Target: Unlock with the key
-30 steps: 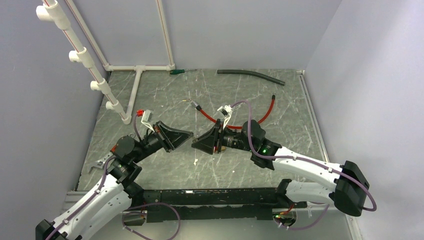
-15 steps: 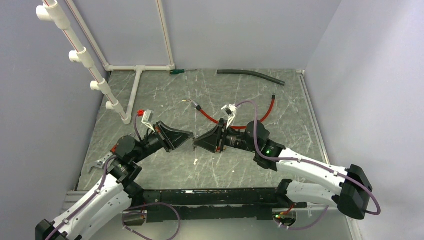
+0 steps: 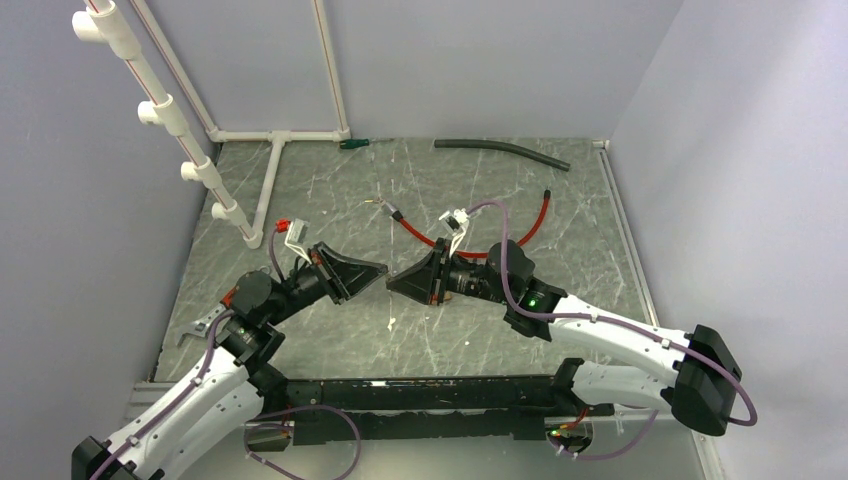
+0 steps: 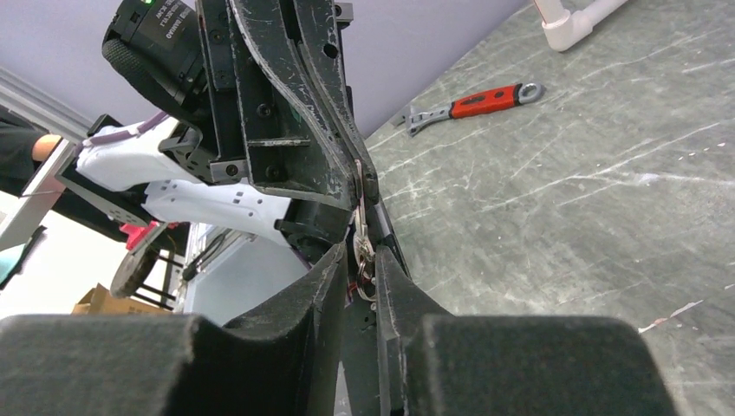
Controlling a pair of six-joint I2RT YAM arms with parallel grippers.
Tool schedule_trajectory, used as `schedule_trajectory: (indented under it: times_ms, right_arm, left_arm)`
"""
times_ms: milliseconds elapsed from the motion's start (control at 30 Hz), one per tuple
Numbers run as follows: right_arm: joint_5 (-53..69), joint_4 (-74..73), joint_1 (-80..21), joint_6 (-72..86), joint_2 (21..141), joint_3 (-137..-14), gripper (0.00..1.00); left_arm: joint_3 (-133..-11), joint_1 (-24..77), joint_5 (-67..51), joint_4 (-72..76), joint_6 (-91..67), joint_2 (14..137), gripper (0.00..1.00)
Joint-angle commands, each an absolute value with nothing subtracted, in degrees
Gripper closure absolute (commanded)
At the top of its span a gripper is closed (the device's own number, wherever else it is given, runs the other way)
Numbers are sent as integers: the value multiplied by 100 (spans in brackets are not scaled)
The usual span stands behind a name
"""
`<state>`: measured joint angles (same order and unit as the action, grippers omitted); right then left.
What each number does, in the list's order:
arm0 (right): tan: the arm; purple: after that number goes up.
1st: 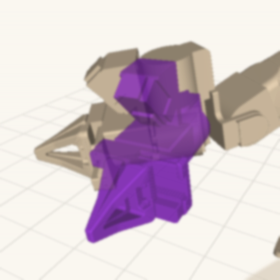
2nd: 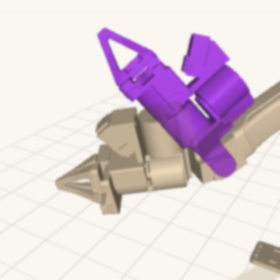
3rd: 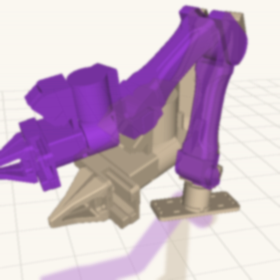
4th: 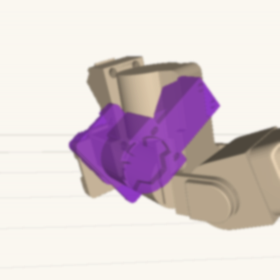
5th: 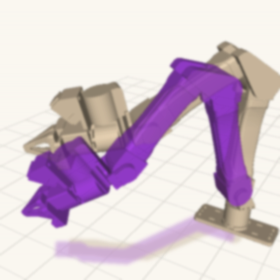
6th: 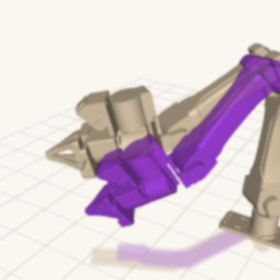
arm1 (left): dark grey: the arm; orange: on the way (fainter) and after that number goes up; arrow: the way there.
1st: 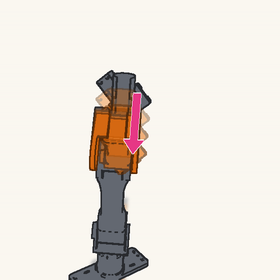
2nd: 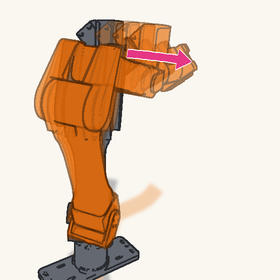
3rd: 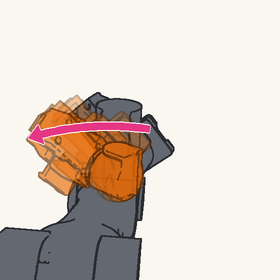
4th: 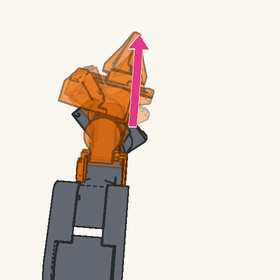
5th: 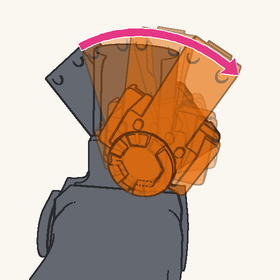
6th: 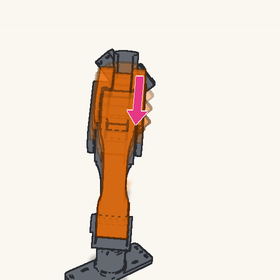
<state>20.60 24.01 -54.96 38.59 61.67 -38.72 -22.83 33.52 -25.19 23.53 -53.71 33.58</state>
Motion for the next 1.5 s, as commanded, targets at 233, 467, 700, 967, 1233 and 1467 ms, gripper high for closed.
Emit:
schedule_trajectory:
  times_ms: [233,467,700,967,1233,1467]
  right_arm:
    - [2114,2791,-5524,3862,6273,-4022,100]
    - [1751,2509,-5528,3822,6147,-3966,100]
    - [880,1438,-5519,3807,5700,-3841,100]
    - [-303,-5,-5499,3852,4536,-3478,100]
    - [-3171,-3162,-5403,4652,4071,-3991,100]
    - [-3691,-3976,-5304,5013,4371,-4104,100]
  left_arm:
    - [-2230,3366,-2597,2760,-5370,3362,100]
    - [-2164,3366,-2572,2431,-5250,3192,99]
    - [-2324,3363,-2312,1455,-4983,3072,28]
    - [-2927,3373,-1232,-609,-4832,3694,1]
    - [-3782,3855,-272,-1556,-5086,5853,12]
    - [-5743,4861,1406,-3165,-5358,8175,12]
